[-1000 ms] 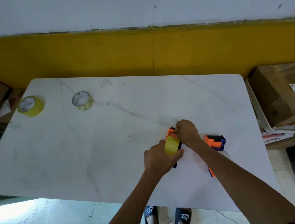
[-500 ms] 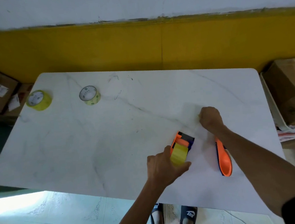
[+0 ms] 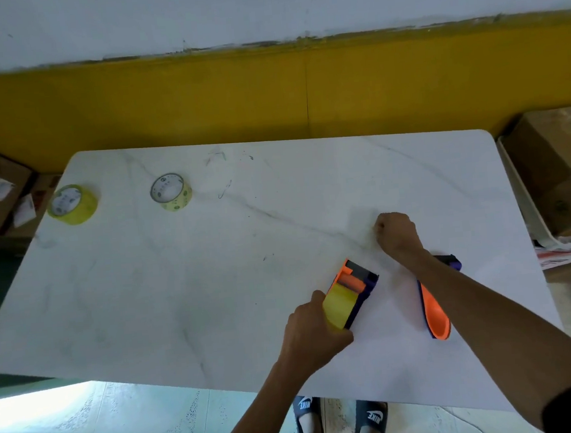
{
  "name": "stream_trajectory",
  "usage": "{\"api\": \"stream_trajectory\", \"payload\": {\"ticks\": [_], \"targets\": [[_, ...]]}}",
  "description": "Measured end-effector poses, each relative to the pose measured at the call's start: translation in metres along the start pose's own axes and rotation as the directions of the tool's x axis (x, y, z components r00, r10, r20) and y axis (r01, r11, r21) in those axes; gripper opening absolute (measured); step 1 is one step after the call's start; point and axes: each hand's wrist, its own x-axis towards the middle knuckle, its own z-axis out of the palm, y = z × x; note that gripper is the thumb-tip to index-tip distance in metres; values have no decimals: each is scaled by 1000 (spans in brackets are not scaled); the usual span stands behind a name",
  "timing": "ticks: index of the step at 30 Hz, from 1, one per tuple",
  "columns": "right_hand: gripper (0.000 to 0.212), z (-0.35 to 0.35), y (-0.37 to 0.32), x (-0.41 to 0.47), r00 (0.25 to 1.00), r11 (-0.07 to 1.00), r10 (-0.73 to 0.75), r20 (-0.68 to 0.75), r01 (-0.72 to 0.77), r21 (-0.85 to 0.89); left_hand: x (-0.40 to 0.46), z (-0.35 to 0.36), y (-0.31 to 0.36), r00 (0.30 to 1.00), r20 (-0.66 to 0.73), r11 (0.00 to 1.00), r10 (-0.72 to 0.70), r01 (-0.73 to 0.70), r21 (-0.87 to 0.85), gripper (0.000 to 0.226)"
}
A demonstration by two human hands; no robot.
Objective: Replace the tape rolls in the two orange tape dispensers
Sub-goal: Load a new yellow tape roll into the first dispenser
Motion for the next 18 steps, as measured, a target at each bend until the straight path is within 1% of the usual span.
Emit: {"api": "stream_trajectory", "payload": {"ticks": [3, 6, 7, 8, 9, 10, 11, 12, 15, 18], "targets": [[21, -1, 2, -11, 997, 996, -8, 77, 1, 91, -9, -3, -13, 1000, -19, 997, 6, -7, -74, 42], [18, -5, -1, -24, 982, 976, 14, 189, -54, 211, -18, -11, -22, 998, -45, 993, 48, -53, -107, 44], [17, -4, -4, -28, 972, 958, 15, 234, -81, 274, -21, -14, -23, 996, -62, 991, 62, -69, -119, 44], [16, -2, -7, -33, 958, 918, 18, 285, -128, 375, -23, -17, -22, 994, -86, 988, 69, -80, -131, 43], [17, 0, -12, -39, 935, 830, 25, 352, -216, 515, -25, -20, -22, 990, -118, 985, 72, -89, -148, 41], [19, 3, -17, -46, 903, 705, 39, 428, -329, 629, -25, -23, -20, 986, -152, 981, 72, -98, -169, 40], [20, 7, -19, -52, 872, 582, 26, 489, -410, 702, -26, -27, -19, 981, -179, 976, 76, -109, -187, 40], [18, 13, -20, -56, 851, 499, -10, 525, -451, 740, -27, -30, -18, 977, -195, 973, 85, -124, -197, 40], [27, 29, -27, -70, 831, 363, -130, 541, -468, 806, -29, -38, -15, 973, -209, 964, 100, -146, -220, 42], [22, 37, -44, -90, 815, 239, -148, 560, -520, 820, -28, -41, -12, 973, -214, 959, 89, -142, -246, 44]]}}
